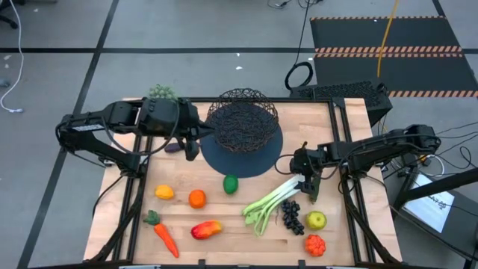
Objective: Build produce basket
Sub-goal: Put the green celery into the wire basket
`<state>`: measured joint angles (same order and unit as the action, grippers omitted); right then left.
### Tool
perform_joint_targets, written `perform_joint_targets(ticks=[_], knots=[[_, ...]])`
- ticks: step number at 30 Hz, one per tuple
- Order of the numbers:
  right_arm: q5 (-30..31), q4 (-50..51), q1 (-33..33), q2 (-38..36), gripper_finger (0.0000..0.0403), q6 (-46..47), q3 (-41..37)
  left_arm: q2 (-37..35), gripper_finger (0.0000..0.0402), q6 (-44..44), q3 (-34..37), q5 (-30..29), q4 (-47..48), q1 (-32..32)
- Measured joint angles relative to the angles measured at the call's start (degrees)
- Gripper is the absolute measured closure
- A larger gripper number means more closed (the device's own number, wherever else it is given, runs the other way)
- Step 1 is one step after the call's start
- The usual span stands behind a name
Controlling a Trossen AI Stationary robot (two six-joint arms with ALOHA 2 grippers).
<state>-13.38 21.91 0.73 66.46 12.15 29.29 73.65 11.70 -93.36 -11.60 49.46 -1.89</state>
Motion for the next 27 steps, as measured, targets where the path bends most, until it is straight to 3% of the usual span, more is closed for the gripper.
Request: perform_joint_targets(ticks=[14,27], knots=[[-0.3,-0.9,0.0,-0.1,0.0146,0.9,-1.3,0.0,0.0371,0.5,0.0,0.1,-0.1,0.0],[-3.3,-1.2,0.0,-3.2,0.0200,10.0,0.4,0.0,0.0371,3.0,0.0,0.1,-2.9,0.0]])
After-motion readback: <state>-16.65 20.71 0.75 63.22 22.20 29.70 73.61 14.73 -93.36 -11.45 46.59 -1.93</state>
